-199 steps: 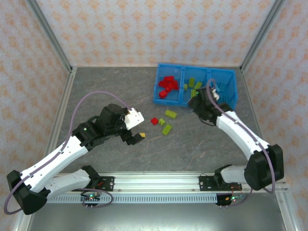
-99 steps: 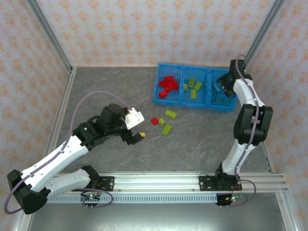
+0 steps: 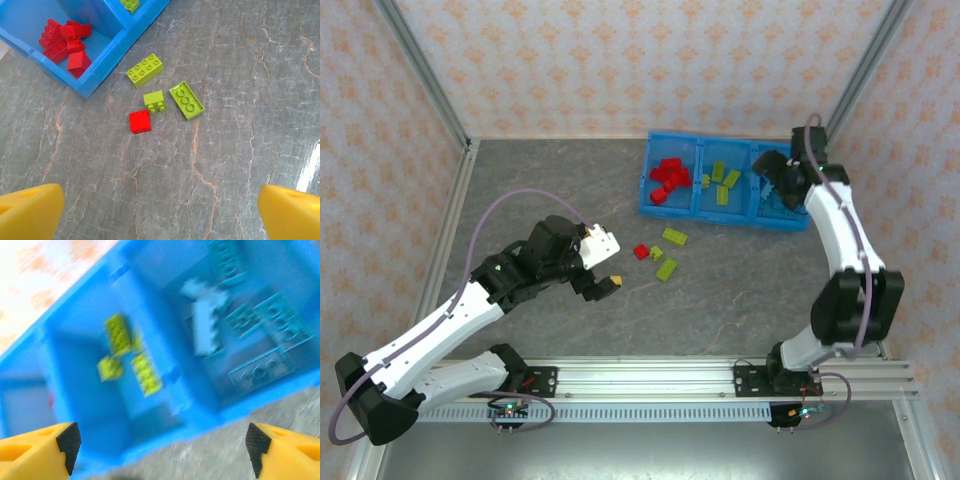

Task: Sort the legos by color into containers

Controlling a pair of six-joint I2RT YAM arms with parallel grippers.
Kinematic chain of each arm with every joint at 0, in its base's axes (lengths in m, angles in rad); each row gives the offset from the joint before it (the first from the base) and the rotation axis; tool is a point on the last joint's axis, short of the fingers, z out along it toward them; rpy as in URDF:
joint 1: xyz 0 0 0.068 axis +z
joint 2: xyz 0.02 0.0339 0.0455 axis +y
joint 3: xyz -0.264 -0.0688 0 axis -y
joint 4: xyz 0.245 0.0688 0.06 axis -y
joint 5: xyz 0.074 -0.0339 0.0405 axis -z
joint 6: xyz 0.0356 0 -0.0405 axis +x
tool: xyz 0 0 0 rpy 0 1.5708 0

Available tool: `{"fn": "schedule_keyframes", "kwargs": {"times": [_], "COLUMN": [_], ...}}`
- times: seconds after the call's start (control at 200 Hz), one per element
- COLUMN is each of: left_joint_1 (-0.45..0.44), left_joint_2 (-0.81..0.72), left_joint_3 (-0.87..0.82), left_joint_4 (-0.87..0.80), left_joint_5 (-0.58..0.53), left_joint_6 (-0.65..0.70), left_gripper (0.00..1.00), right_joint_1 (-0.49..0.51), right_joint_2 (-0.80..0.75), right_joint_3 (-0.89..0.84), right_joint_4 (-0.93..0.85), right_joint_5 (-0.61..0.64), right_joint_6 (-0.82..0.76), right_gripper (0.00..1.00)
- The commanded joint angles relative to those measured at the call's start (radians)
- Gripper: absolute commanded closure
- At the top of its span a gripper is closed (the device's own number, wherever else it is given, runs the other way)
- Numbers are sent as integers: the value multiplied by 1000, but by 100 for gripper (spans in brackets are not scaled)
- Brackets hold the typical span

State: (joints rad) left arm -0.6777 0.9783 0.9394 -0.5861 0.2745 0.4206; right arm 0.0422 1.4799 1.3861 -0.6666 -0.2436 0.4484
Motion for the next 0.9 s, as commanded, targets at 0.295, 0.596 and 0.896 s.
{"fn": "schedule_keyframes", "kwargs": {"times": [0.295,0.596,0.896], "left_joint_1": [10,11,11], "left_joint_2": [32,19,17], "left_joint_3": [14,6,4], "left_joint_4": [-24,-27,-26], "left_joint_5": [4,-33,-42], "left_joint_6": [0,7,12], "left_gripper": [0,0,0], "right_joint_1": [524,533,532], "right_joint_2": [19,375,489], "right_joint_3": [-199,-40,-11], "right_joint_4": [3,68,105], "right_joint_5": [202,210,208], "right_joint_6": [105,169,192], "right_gripper": [16,10,9]}}
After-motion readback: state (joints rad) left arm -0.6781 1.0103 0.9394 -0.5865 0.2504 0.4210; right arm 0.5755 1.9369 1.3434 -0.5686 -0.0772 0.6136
